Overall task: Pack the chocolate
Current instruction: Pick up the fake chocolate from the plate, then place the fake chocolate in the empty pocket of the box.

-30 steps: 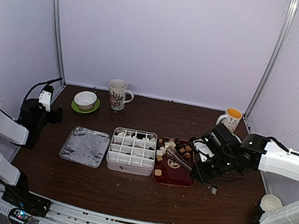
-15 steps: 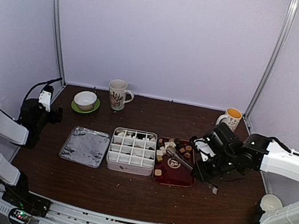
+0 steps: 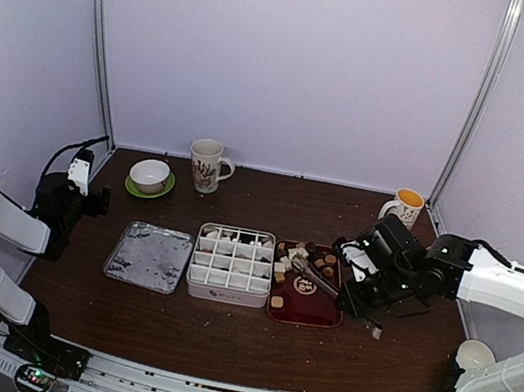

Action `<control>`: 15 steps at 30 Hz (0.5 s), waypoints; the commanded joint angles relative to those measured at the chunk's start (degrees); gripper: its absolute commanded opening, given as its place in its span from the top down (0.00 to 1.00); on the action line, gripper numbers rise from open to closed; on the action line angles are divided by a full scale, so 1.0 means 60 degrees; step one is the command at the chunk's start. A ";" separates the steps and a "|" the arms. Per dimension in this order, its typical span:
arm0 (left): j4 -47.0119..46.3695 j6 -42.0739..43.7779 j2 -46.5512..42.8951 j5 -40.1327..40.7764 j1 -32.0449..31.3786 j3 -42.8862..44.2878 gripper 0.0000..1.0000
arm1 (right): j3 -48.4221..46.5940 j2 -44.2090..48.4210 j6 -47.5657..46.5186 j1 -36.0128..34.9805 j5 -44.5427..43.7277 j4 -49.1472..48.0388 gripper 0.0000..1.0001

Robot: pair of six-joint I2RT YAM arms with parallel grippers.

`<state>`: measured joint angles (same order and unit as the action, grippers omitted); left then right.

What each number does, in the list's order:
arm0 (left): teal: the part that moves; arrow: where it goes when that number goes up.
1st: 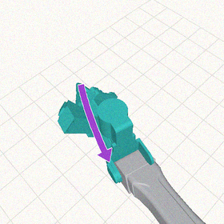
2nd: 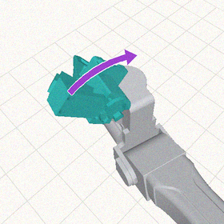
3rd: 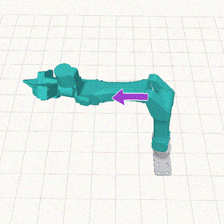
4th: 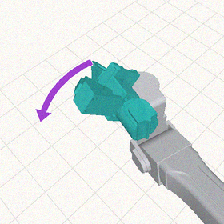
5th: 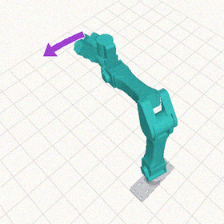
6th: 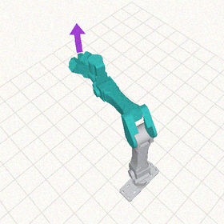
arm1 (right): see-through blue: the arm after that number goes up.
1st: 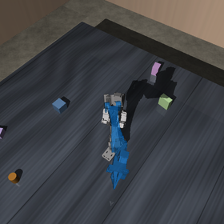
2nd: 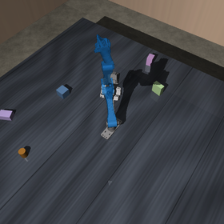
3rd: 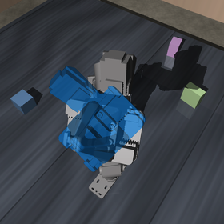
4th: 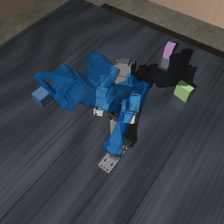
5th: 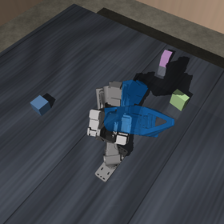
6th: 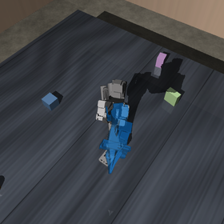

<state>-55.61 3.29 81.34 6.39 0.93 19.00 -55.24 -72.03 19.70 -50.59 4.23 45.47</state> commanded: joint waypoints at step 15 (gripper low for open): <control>-0.0443 -0.0079 0.0052 -0.0069 0.0078 -0.0033 0.02 | -0.0554 0.0183 -0.0398 -0.0026 0.2528 -0.1682 0.84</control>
<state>-55.61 3.29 81.34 6.39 0.93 19.00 -55.51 -71.35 18.15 -50.59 12.12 41.71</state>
